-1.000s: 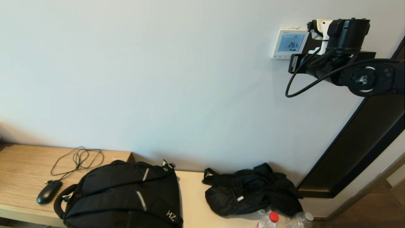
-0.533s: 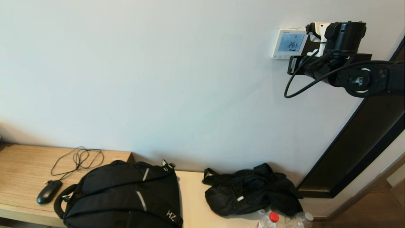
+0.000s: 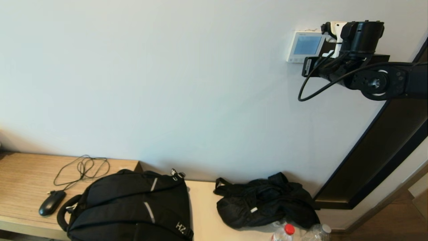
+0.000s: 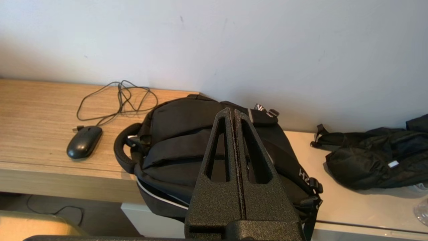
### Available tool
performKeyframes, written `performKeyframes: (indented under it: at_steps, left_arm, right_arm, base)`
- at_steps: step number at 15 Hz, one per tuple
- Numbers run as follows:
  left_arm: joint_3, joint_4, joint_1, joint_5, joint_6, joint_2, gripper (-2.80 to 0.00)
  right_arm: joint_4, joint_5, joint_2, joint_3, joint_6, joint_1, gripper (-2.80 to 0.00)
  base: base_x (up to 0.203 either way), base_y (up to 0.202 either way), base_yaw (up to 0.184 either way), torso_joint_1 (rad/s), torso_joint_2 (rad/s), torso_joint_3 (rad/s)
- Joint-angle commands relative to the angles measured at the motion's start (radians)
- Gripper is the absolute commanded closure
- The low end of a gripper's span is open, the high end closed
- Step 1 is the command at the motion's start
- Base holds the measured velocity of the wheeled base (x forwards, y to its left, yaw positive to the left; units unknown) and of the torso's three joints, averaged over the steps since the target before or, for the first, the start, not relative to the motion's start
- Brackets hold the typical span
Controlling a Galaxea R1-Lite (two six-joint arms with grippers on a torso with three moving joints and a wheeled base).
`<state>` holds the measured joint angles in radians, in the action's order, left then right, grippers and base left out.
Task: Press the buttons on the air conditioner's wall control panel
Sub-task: Turn off the central air conditioner
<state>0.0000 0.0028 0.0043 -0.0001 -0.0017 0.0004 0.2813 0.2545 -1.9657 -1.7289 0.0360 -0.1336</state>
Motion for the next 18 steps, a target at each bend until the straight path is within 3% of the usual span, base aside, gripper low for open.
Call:
performKeyframes:
  at_steps: [1, 8, 15, 18]
  left_arm:
    - [0.0, 0.0, 0.0, 0.0, 0.0, 0.0, 0.0]
    - [0.0, 0.0, 0.0, 0.0, 0.0, 0.0, 0.0]
    - [0.0, 0.0, 0.0, 0.0, 0.0, 0.0, 0.0]
    - [0.0, 0.0, 0.0, 0.0, 0.0, 0.0, 0.0]
  right_arm:
    - [0.004, 0.002, -0.016, -0.015, 0.001, 0.002, 0.0]
    - [0.013, 0.003, 0.02, 0.028, 0.0, -0.004, 0.0]
    - [0.015, 0.001, 0.184, 0.174, 0.001, 0.0, 0.0]
    - [0.014, -0.002, 0.348, 0.312, 0.003, -0.002, 0.0]
  base:
    - [0.0, 0.0, 0.0, 0.0, 0.0, 0.0]
    - [0.0, 0.0, 0.0, 0.0, 0.0, 0.0]
    - [0.0, 0.0, 0.0, 0.0, 0.0, 0.0]
    - [0.0, 0.0, 0.0, 0.0, 0.0, 0.0]
